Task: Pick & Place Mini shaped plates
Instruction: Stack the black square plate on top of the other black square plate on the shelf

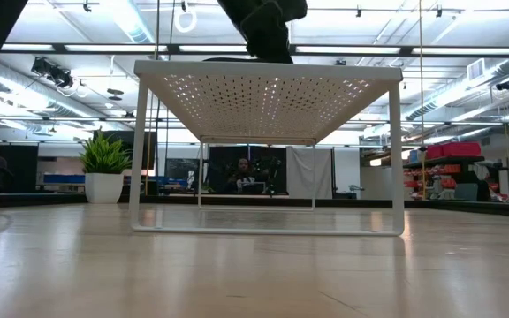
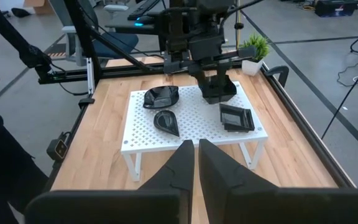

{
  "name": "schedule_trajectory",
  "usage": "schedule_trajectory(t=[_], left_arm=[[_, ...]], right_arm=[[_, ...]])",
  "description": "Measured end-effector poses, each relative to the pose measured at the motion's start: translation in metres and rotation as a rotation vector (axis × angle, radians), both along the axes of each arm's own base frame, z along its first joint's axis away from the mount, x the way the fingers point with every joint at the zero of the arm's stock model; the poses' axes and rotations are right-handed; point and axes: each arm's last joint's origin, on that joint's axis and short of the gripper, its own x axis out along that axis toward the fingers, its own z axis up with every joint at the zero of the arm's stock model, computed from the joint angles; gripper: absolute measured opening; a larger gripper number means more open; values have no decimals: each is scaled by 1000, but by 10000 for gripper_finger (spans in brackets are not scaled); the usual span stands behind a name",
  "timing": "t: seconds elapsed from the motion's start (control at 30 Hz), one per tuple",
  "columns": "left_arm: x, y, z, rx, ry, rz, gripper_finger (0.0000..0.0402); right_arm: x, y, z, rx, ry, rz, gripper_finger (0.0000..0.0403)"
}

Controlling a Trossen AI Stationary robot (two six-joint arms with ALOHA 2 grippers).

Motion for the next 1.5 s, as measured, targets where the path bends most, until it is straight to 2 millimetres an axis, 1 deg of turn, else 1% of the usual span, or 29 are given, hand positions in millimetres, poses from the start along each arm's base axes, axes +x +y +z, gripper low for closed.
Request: schedule_trajectory(t=[0.13, 0.23, 0.3, 0.5, 0.83, 0.9, 1.0, 1.07, 1.3, 1.5], left_arm=[[1, -4, 1, 48, -4, 5, 105], [5, -4, -4, 55, 4, 6, 111], [4, -4, -7, 58, 27, 8, 112], [5, -4, -5, 93, 15, 4, 112], [6, -6, -5, 95, 13, 1, 112], [9, -5, -8, 107, 5, 12, 112], [9, -2, -11, 124, 23, 31, 112], [11, -2, -10, 129, 6, 34, 112], [15, -3, -18, 123, 22, 28, 112], [15, -4, -18, 117, 19, 27, 112]], right_arm=[[0, 0, 0, 0, 0, 0, 29], [0, 0, 0, 0, 0, -1, 29], [0, 0, 0, 0, 0, 0, 29], [0, 0, 0, 0, 0, -1, 29], [0, 0, 0, 0, 0, 0, 29], [0, 0, 0, 0, 0, -1, 29], [0, 0, 0, 0, 0, -1, 29], [0, 0, 0, 0, 0, 0, 29], [0, 0, 0, 0, 0, 0, 29], [0, 0, 0, 0, 0, -1, 29]])
